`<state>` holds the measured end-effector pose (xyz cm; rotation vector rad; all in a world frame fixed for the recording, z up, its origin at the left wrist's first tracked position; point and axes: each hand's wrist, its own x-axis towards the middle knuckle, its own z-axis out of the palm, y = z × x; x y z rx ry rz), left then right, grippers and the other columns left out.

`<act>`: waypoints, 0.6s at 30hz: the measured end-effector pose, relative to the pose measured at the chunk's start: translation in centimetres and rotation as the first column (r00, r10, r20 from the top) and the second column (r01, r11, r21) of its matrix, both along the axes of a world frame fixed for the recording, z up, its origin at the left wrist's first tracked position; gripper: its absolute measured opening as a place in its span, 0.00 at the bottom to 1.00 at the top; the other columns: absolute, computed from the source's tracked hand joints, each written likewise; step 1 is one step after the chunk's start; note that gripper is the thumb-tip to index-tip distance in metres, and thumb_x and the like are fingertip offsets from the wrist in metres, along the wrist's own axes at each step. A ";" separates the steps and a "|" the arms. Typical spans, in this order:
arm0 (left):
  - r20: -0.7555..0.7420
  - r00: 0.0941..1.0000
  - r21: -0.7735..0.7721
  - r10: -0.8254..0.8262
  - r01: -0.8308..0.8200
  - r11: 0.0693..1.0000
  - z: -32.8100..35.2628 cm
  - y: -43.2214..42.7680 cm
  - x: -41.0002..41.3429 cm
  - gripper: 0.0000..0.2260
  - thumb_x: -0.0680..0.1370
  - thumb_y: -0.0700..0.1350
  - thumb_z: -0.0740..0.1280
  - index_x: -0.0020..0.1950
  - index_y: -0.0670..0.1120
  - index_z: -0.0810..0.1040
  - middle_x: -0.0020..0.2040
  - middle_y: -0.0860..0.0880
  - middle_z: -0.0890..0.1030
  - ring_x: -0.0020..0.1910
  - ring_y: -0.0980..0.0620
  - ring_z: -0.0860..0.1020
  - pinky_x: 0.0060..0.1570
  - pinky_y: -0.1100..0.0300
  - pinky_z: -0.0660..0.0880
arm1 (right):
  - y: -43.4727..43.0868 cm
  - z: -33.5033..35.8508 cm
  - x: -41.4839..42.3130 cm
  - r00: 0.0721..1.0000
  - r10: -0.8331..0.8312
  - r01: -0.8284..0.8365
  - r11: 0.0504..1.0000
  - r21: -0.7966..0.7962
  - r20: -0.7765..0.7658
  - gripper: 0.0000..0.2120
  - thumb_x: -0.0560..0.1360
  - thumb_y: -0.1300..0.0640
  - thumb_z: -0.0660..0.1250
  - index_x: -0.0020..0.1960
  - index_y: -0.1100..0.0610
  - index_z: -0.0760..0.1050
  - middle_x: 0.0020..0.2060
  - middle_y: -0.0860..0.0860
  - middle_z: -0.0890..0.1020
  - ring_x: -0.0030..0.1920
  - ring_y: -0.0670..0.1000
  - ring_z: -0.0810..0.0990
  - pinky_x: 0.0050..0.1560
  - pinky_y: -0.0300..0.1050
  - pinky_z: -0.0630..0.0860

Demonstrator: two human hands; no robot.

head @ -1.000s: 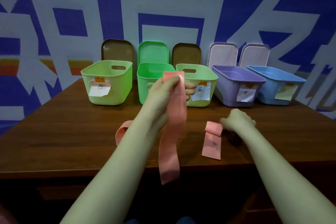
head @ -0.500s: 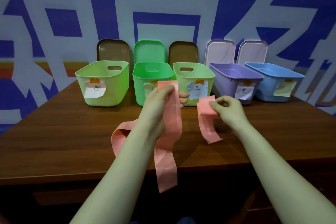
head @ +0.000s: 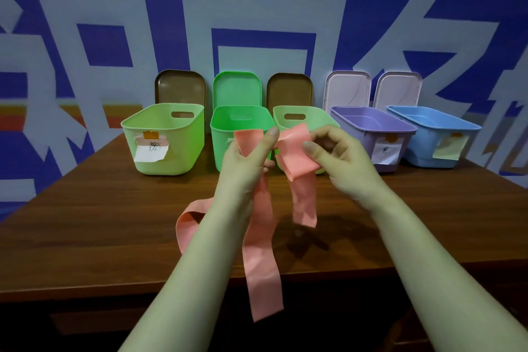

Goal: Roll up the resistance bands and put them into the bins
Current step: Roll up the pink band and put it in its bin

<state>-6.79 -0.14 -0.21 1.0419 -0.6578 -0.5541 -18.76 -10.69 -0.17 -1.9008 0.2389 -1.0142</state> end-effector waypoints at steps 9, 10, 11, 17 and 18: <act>0.142 0.980 -0.167 0.140 -0.116 0.979 0.7 1.8 0.8 0.09 0.69 0.36 0.75 0.40 0.46 0.76 0.30 0.55 0.78 0.28 0.60 0.75 0.32 0.68 0.71 | 1.8 0.0 0.6 0.992 -0.113 0.109 0.991 -0.075 -0.057 0.18 0.68 0.41 0.71 0.42 0.56 0.76 0.36 0.46 0.77 0.38 0.44 0.74 0.42 0.44 0.71; 0.168 0.977 -0.162 0.133 -0.106 0.981 0.8 2.0 0.8 0.09 0.69 0.37 0.75 0.39 0.47 0.76 0.29 0.56 0.78 0.28 0.60 0.74 0.32 0.67 0.71 | 2.1 0.2 0.6 0.996 -0.083 0.082 0.996 -0.026 -0.045 0.18 0.68 0.41 0.70 0.46 0.54 0.77 0.40 0.48 0.79 0.40 0.45 0.75 0.45 0.43 0.72; 0.195 0.972 -0.154 0.127 -0.098 0.983 1.0 2.1 0.8 0.09 0.69 0.38 0.76 0.39 0.47 0.76 0.29 0.56 0.77 0.28 0.59 0.74 0.32 0.66 0.71 | 2.4 0.5 0.8 0.999 -0.024 0.025 0.999 0.034 -0.031 0.16 0.69 0.42 0.69 0.48 0.54 0.77 0.42 0.48 0.80 0.42 0.45 0.76 0.47 0.43 0.73; 0.285 0.952 -0.163 0.114 -0.069 0.984 1.8 3.4 0.3 0.09 0.69 0.39 0.76 0.38 0.47 0.77 0.29 0.54 0.77 0.30 0.56 0.73 0.32 0.64 0.71 | 3.9 2.4 1.4 0.978 0.110 -0.156 0.950 0.270 0.179 0.18 0.68 0.56 0.69 0.57 0.62 0.77 0.48 0.54 0.84 0.48 0.48 0.82 0.50 0.39 0.79; 0.297 0.947 -0.170 0.125 -0.077 0.982 2.0 3.7 0.3 0.08 0.69 0.40 0.76 0.38 0.47 0.77 0.30 0.54 0.77 0.30 0.55 0.73 0.32 0.63 0.71 | 4.0 2.7 1.3 0.980 0.096 -0.144 0.947 0.288 0.172 0.20 0.69 0.55 0.69 0.58 0.62 0.77 0.49 0.55 0.83 0.47 0.48 0.82 0.49 0.40 0.79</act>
